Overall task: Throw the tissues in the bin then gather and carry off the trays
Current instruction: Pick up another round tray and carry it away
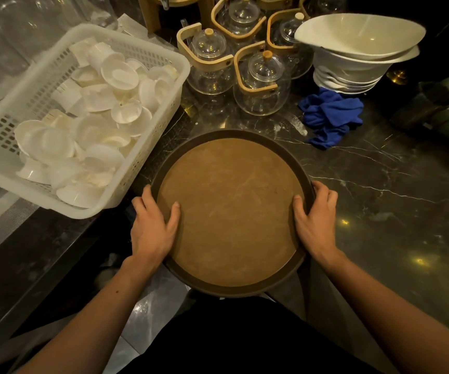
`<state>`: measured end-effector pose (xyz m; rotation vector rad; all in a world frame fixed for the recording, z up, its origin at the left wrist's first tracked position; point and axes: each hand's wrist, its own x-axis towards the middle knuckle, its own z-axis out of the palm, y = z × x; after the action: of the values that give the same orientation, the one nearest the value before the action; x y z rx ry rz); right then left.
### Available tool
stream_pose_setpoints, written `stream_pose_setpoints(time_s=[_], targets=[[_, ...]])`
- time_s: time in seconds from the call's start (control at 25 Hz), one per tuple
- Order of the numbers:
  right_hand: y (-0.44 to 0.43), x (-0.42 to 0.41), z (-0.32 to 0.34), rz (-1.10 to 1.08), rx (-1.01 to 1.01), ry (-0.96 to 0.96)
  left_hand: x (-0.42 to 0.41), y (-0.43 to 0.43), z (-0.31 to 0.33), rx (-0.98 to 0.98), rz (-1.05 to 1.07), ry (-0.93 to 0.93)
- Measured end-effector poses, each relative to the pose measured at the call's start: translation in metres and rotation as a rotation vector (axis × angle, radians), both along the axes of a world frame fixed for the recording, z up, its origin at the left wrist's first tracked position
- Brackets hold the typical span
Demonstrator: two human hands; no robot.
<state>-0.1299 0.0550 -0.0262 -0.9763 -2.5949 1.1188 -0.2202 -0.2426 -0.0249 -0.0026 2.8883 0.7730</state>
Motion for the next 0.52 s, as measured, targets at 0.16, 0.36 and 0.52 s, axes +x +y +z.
stream_pose_setpoints(time_s=[0.16, 0.36, 0.52], targets=[[-0.0009, 0.0006, 0.0026, -0.015, 0.04, -0.041, 0.0012, 0.0024, 0.0028, 0.035, 0.037, -0.009], [-0.0015, -0.0014, 0.0016, -0.019, 0.148, -0.164, 0.0012, 0.0, 0.0038, 0.085, 0.102, -0.026], [0.0018, 0.0013, 0.0006, -0.019, 0.159, -0.277, 0.0012, -0.0042, 0.0017, 0.122, 0.134, -0.099]])
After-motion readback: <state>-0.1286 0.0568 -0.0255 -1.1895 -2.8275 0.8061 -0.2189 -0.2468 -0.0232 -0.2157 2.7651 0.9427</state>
